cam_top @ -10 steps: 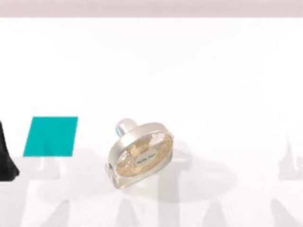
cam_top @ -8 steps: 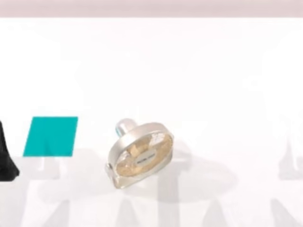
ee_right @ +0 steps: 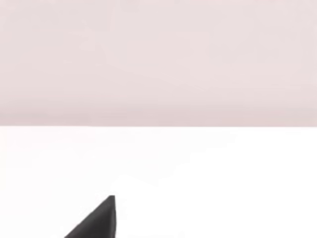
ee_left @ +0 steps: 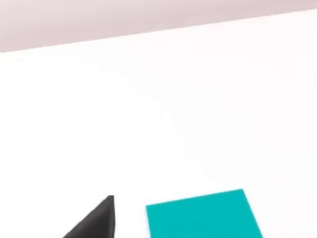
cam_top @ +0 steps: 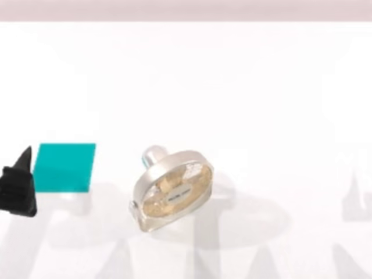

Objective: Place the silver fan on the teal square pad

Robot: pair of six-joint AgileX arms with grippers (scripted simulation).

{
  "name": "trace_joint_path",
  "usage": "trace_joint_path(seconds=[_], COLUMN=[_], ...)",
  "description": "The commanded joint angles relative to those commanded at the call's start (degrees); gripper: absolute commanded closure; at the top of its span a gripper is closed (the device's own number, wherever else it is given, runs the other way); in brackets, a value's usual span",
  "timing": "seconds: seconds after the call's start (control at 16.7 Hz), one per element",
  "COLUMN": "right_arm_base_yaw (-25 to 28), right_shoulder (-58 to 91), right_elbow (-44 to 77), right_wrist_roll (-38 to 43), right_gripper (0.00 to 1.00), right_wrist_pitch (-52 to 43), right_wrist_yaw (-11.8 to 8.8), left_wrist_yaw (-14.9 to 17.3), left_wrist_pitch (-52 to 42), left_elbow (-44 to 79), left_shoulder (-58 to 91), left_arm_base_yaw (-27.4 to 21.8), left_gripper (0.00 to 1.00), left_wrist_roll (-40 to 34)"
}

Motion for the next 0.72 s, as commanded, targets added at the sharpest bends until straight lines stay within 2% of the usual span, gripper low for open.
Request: trace_joint_path(seconds=[0.72], right_arm_base_yaw=[0.0], right_shoulder=[0.0], right_elbow=[0.0], right_wrist_roll=[0.0], right_gripper=[0.0], right_wrist_pitch=[0.0], right_wrist_yaw=[0.0], left_wrist_yaw=[0.0], left_wrist_pitch=[-48.0], left_elbow=[62.9], left_shoulder=[66.3], left_arm_base_yaw=[-24.3], left_gripper=[0.0], left_wrist_roll=[10.2])
